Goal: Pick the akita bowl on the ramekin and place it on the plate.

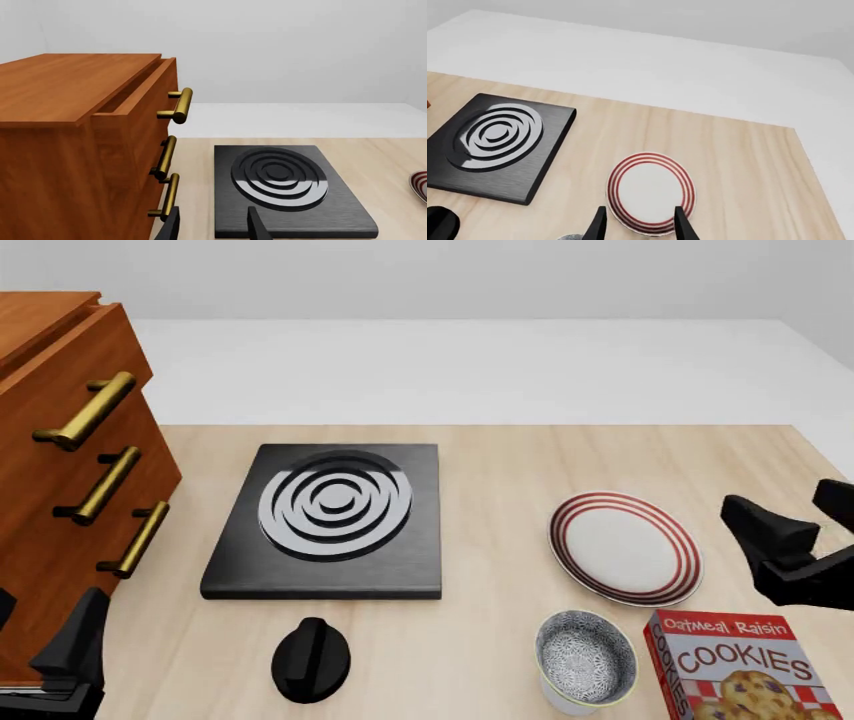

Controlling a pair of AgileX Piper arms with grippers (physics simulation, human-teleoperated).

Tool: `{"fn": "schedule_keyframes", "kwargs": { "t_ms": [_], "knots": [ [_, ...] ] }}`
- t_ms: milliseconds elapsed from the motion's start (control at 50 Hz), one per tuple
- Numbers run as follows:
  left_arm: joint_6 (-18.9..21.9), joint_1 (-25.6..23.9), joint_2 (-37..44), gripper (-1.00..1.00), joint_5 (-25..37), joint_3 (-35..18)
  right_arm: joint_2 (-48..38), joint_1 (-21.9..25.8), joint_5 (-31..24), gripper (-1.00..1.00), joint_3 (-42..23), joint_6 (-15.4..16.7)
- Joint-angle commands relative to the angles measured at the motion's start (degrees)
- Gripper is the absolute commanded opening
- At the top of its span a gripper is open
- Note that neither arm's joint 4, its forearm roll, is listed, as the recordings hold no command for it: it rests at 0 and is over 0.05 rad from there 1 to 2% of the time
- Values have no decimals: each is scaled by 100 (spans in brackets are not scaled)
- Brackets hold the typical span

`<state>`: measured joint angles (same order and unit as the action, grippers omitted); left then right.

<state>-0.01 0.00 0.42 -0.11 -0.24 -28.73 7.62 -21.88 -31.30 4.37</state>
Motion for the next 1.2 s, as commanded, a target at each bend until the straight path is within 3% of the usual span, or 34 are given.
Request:
{"fn": "schedule_keyframes", "kwargs": {
  "t_ms": [20, 80, 100, 140, 200, 300, 800, 1200],
  "knots": [
    [2, -1, 1, 100, 0, 0, -991, 168, -225, 100, -81, 138],
    [-1, 1, 1, 100, 0, 0, -1179, 186, -124, 100, 36, 234],
    [0, 0, 0, 100, 0, 0, -1308, 137, -44, 100, 150, 450],
    [1, 0, 1, 100, 0, 0, -1452, 229, 28, 100, 211, 205],
    [0, 0, 1, 100, 0, 0, -1540, 234, 100, 100, 277, 241],
    [0, 0, -1, 100, 0, 0, -1855, 349, 118, 100, 381, -3],
    [0, 1, -1, 100, 0, 0, -2299, 826, 330, 100, 979, -354],
    [1, 0, 0, 100, 0, 0, -2906, 1079, 724, 100, 1323, -855]
  ]
}}
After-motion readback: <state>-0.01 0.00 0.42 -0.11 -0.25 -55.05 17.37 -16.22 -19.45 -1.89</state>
